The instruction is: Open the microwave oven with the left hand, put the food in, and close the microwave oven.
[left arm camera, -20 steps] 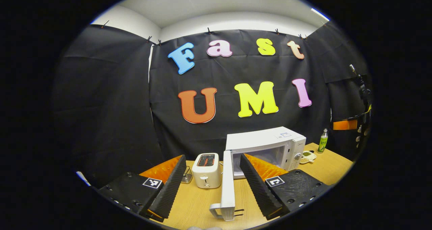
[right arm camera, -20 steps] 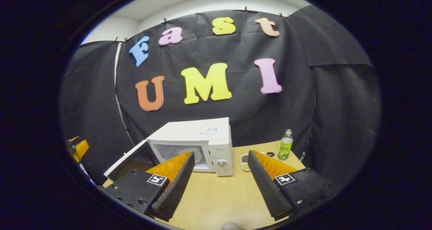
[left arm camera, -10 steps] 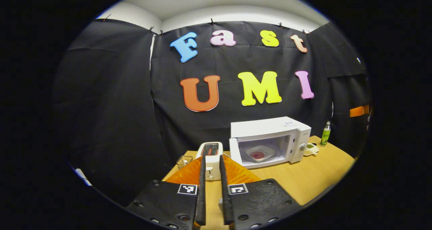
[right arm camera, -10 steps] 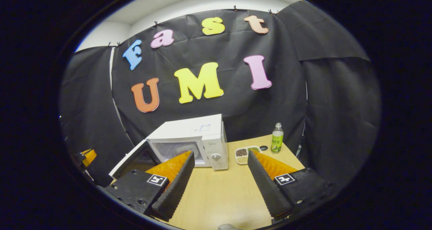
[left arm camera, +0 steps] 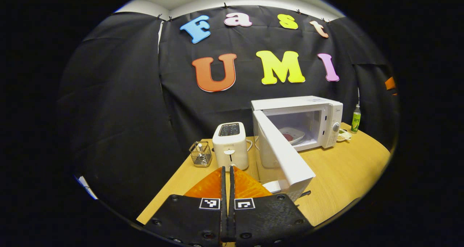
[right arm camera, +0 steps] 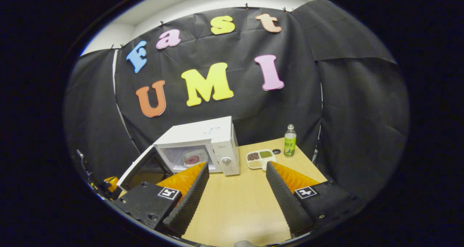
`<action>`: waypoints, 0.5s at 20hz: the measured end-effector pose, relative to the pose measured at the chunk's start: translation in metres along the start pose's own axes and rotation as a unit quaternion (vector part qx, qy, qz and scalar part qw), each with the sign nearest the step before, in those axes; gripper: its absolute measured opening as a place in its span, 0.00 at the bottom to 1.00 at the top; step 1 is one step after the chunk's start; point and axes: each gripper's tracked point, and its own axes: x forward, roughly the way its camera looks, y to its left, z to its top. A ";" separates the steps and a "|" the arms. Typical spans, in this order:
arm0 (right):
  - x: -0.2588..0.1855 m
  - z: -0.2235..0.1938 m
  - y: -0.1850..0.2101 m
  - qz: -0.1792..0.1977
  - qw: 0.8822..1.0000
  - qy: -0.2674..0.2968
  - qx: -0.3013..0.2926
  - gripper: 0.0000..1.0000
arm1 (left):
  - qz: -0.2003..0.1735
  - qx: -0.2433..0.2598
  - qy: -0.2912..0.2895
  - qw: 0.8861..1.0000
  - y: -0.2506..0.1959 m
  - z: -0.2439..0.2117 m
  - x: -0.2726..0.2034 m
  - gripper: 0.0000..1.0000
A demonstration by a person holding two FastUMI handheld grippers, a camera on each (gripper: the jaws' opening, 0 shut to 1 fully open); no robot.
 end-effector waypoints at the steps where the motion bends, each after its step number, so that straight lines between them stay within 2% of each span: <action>1: -0.001 -0.001 -0.002 -0.002 1.000 0.002 0.002 1.00 | -0.011 -0.004 -0.001 1.000 -0.007 -0.001 0.002 0.00; 2: -0.001 -0.002 -0.005 -0.004 1.000 0.005 0.005 0.92 | -0.014 -0.004 0.004 1.000 -0.009 -0.005 0.005 0.00; 3: -0.002 -0.004 -0.005 -0.002 1.000 0.010 0.009 1.00 | -0.011 0.001 0.004 1.000 -0.008 -0.007 0.009 0.00; 6: -0.001 -0.002 -0.008 -0.002 1.000 0.013 0.012 1.00 | -0.020 -0.003 0.011 1.000 -0.020 -0.010 0.012 0.00; 7: 0.000 -0.002 -0.008 0.000 1.000 0.014 0.013 0.92 | -0.023 -0.001 0.011 1.000 -0.025 -0.010 0.012 0.00; 9: 0.001 0.000 -0.011 0.002 1.000 0.014 0.015 0.92 | -0.030 0.005 0.007 1.000 -0.036 -0.006 0.010 0.00; 10: 0.002 0.003 -0.014 0.002 1.000 0.013 0.017 1.00 | -0.036 0.007 0.005 0.999 -0.045 -0.004 0.009 0.00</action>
